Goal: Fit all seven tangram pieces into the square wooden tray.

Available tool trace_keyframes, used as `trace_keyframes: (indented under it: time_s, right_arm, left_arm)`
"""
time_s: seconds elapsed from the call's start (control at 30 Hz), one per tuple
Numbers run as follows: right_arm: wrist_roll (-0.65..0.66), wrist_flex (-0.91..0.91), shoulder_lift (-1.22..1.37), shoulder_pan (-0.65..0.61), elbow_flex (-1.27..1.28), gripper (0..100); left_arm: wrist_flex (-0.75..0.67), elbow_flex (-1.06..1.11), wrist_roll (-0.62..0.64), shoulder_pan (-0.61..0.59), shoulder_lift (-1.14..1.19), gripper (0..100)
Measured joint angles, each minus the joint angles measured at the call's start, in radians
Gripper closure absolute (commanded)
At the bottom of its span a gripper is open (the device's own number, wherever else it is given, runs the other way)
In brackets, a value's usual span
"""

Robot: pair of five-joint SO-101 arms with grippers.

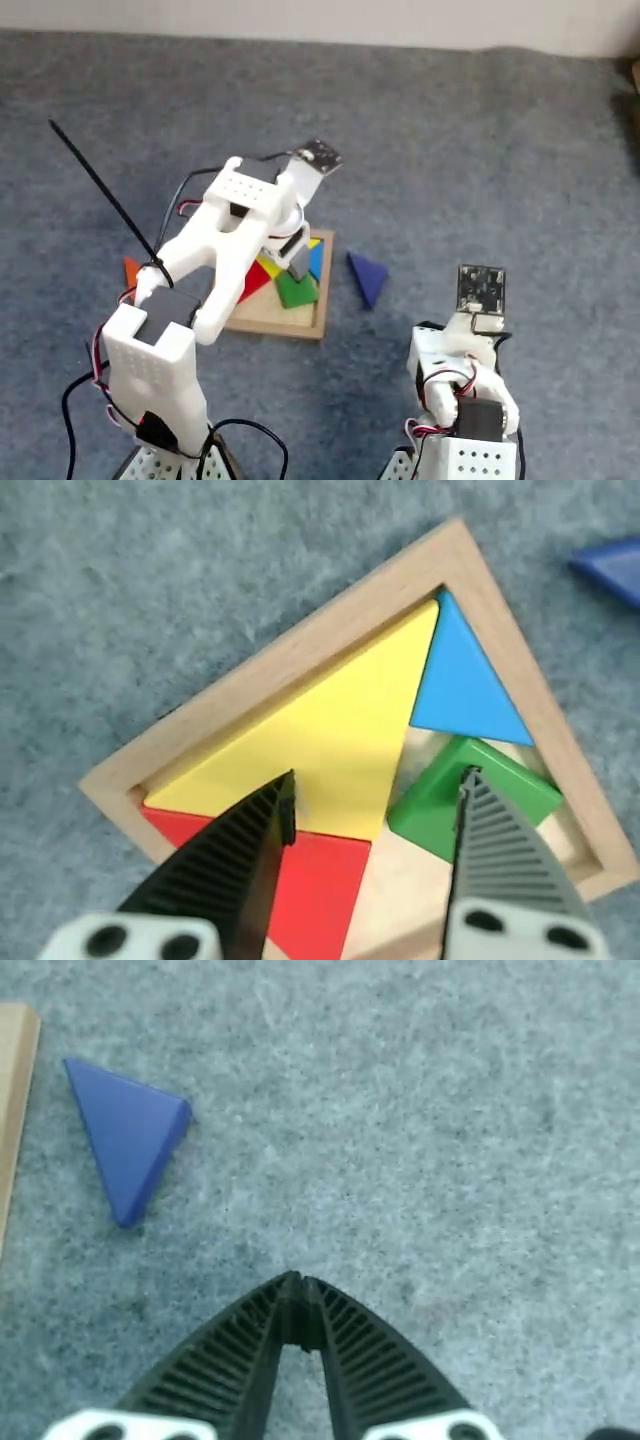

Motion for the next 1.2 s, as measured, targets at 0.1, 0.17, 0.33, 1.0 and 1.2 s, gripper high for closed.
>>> trace_keyframes:
  time_s: [0.1,0.17,0.33,1.0,1.2]
  right_arm:
    - [0.0,0.0,0.0,0.0,0.0,98.9]
    - [0.0,0.0,0.0,0.0,0.0,98.9]
    - [0.0,0.0,0.0,0.0,0.0,98.9]
    - [0.0,0.0,0.0,0.0,0.0,98.9]
    - [0.0,0.0,0.0,0.0,0.0,98.9]
  left_arm:
    - [-0.012,0.002,0.0,0.0,0.0,76]
    - [-0.029,0.002,0.025,-0.006,0.0,76]
    - [-0.077,0.002,0.083,-0.048,0.002,76]
    - [0.167,-0.005,0.144,0.032,-0.18,76]
    - [0.144,0.069,0.152,0.141,-0.183,76]
